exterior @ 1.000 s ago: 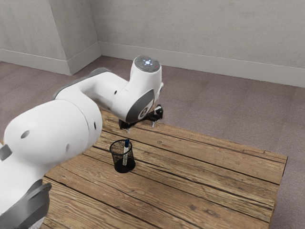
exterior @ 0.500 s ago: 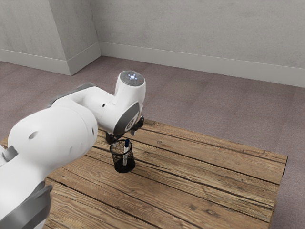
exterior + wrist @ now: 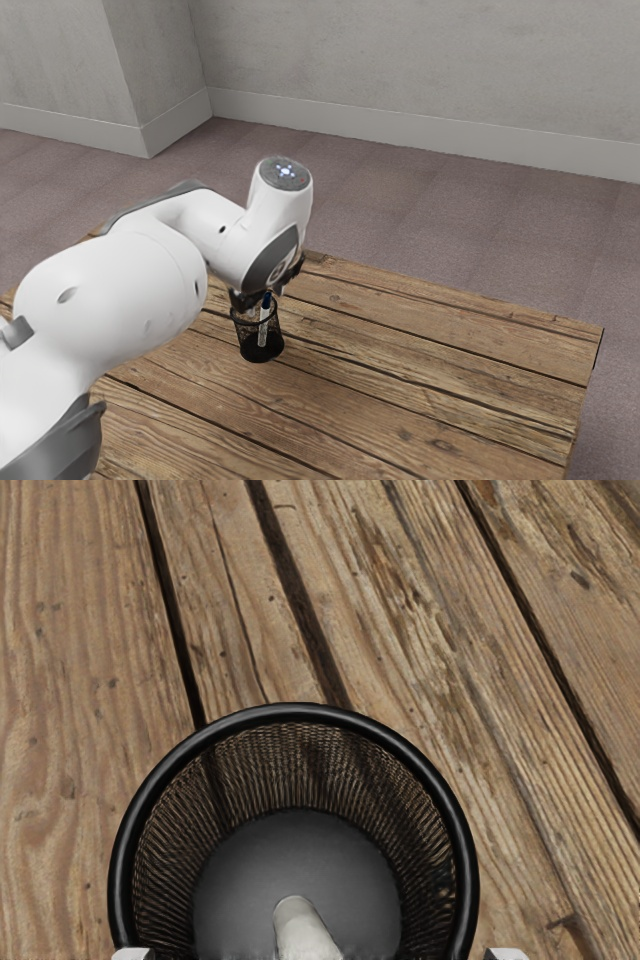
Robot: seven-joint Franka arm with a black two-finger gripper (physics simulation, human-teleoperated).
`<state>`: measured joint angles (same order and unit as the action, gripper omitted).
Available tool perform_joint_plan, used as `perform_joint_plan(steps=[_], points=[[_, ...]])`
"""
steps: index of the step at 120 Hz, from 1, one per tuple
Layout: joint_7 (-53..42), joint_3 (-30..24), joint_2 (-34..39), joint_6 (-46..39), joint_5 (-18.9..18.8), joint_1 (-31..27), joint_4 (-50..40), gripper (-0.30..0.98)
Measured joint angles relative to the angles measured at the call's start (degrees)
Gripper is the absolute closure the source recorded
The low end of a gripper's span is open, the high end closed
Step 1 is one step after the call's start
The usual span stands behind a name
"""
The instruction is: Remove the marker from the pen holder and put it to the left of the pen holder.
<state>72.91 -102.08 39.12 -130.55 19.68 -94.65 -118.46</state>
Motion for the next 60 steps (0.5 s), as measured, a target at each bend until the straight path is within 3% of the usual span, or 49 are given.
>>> perform_joint_plan(steps=[60], points=[[2.43,-0.17,0.28,0.02,-0.42,0.26,0.06,0.70]])
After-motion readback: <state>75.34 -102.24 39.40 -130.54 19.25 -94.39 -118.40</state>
